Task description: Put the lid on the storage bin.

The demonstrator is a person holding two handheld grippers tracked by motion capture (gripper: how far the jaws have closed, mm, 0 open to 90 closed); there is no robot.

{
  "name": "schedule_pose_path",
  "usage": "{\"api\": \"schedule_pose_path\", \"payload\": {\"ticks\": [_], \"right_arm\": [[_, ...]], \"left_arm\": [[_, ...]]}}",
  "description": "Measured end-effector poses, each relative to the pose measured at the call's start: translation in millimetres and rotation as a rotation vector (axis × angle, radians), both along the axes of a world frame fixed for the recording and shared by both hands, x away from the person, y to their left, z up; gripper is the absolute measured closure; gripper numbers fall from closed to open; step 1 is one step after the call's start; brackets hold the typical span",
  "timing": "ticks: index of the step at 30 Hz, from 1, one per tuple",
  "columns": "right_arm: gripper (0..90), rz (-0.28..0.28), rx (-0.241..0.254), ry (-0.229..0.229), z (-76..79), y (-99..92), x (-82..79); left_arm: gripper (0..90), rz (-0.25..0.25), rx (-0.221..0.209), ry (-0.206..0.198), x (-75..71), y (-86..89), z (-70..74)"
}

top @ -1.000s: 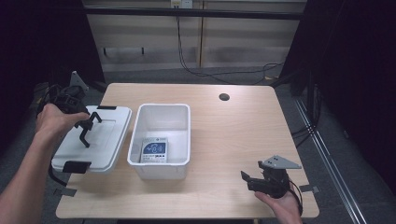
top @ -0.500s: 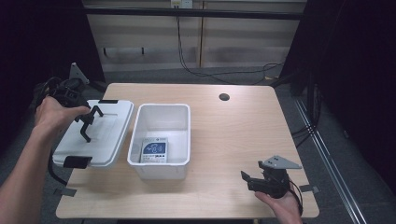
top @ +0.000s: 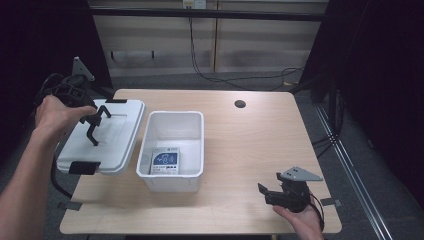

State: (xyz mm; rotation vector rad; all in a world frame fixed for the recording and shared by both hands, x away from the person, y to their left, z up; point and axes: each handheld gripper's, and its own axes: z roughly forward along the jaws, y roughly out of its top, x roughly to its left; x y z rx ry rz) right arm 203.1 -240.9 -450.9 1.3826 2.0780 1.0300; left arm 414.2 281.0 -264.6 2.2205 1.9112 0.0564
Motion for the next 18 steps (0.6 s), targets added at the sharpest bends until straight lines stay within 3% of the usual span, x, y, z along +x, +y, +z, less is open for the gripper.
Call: {"api": "schedule_pose_path", "payload": {"ticks": [18], "right_arm": [[23.9,0.0,0.0,0.002,-0.1,0.0,-0.1]], "left_arm": [[84.9,-0.064,0.013,-0.001,0.3,-48.7,13.9]]}}
